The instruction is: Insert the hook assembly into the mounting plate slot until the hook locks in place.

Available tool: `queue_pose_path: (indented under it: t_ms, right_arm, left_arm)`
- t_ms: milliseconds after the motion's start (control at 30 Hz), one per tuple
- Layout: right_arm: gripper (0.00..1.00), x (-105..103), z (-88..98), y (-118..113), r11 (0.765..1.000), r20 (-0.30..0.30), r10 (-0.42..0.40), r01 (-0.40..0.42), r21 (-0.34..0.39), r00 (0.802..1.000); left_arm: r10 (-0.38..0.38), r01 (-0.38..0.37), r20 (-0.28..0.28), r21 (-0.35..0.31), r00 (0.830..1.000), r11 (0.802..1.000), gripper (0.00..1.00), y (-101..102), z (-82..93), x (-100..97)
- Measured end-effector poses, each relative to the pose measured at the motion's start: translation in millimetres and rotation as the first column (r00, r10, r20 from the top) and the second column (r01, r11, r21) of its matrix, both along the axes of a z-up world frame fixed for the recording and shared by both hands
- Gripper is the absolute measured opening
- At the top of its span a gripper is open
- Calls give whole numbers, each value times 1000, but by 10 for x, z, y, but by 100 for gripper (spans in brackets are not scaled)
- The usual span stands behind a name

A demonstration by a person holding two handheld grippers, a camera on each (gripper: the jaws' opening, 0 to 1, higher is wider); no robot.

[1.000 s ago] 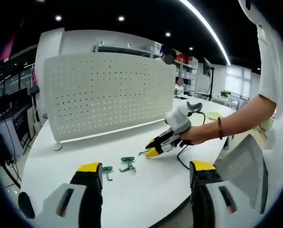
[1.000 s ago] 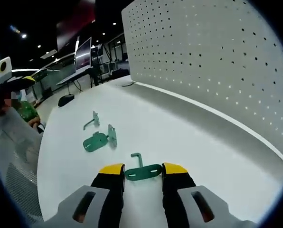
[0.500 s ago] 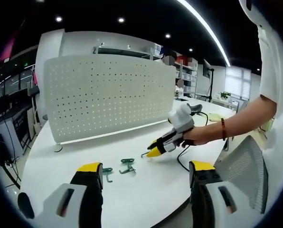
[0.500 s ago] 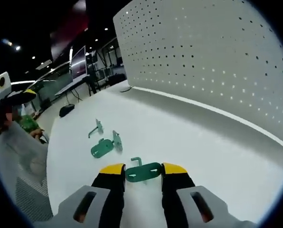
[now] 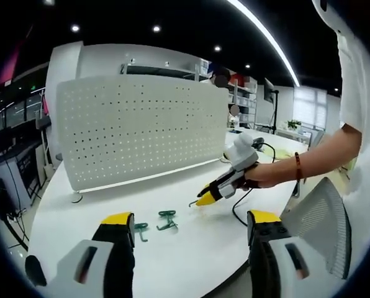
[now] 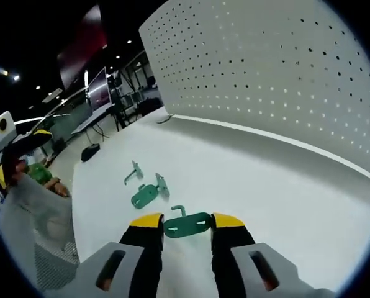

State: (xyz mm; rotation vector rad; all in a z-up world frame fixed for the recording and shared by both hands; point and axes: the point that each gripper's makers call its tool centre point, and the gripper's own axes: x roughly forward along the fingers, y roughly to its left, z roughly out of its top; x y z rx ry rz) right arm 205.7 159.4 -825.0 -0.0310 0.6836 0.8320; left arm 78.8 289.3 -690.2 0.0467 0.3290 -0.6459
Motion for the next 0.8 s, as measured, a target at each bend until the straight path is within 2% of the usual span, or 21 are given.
queue_pose_path:
  t_ms: [233, 333, 400, 500, 800]
  right_arm:
    - [29, -47, 73, 27, 1000, 14, 9, -9, 14, 1000]
    - [29, -70, 138, 45, 999, 21, 17, -18, 29, 1000]
    - [29, -90, 194, 80, 998, 46, 47, -49, 38, 998]
    - [29, -88, 238, 70, 998, 42, 48, -50, 33, 998]
    - [29, -133, 458, 141, 995, 57, 57, -61, 80, 997]
  left_arm:
    - [20, -20, 5, 4, 1000, 1000, 76, 23, 19, -17]
    - [28, -28, 9, 7, 1000, 1000, 76, 24, 30, -21]
    - [33, -33, 13, 5, 999, 999, 76, 16, 47, -18]
    - [40, -40, 20, -1, 999, 999, 77, 3, 69, -14]
    - [43, -44, 48, 4, 998, 999, 79, -5, 126, -46]
